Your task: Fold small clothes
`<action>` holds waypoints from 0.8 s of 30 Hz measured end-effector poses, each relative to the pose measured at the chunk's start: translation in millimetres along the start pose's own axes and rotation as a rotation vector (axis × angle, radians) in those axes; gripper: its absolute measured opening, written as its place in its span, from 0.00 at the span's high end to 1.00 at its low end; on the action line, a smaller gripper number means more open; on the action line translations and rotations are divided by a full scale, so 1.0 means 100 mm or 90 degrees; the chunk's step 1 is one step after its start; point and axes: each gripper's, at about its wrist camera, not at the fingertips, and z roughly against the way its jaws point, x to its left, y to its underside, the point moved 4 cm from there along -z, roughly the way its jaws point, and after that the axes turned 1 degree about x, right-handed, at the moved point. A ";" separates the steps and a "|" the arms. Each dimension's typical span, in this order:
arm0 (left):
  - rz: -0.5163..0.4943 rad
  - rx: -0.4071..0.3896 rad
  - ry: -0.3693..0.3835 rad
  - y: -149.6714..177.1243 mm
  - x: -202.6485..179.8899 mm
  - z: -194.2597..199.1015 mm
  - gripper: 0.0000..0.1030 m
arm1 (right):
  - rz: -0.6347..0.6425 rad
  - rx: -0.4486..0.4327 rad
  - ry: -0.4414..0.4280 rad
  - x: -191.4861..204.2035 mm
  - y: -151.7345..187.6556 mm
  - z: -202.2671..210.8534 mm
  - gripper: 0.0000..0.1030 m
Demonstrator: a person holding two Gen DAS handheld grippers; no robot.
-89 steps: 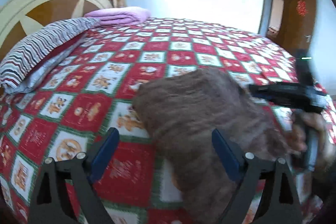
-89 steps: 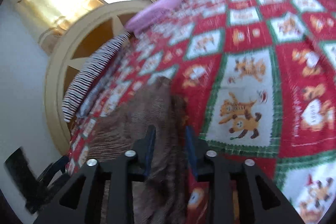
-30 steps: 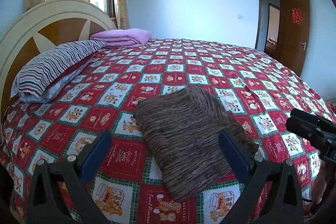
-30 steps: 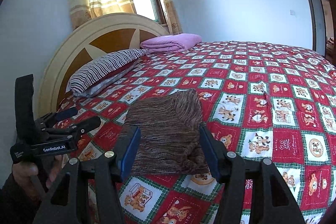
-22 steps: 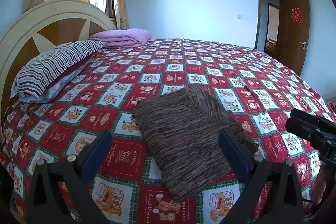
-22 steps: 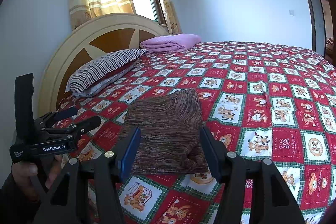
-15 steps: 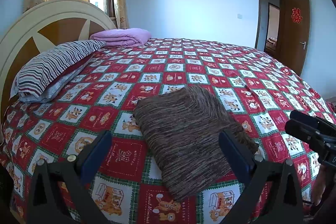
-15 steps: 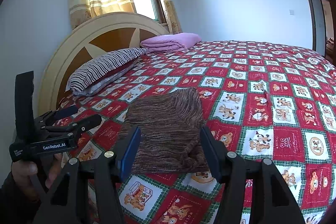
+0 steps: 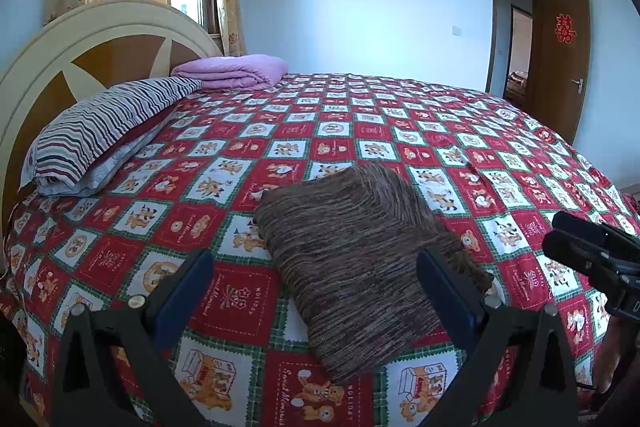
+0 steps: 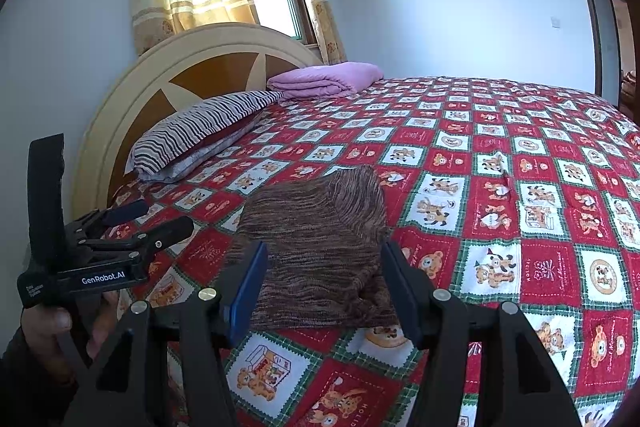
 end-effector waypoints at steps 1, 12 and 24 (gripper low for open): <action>0.000 0.000 0.000 0.00 0.01 0.00 0.00 | 0.000 0.000 0.000 0.00 0.00 0.00 0.42; 0.000 0.000 0.000 0.00 0.00 0.00 0.00 | -0.001 -0.001 0.001 0.00 0.01 0.01 0.42; -0.012 -0.001 -0.008 0.01 0.00 0.02 0.00 | 0.001 -0.005 0.001 -0.01 0.00 0.02 0.41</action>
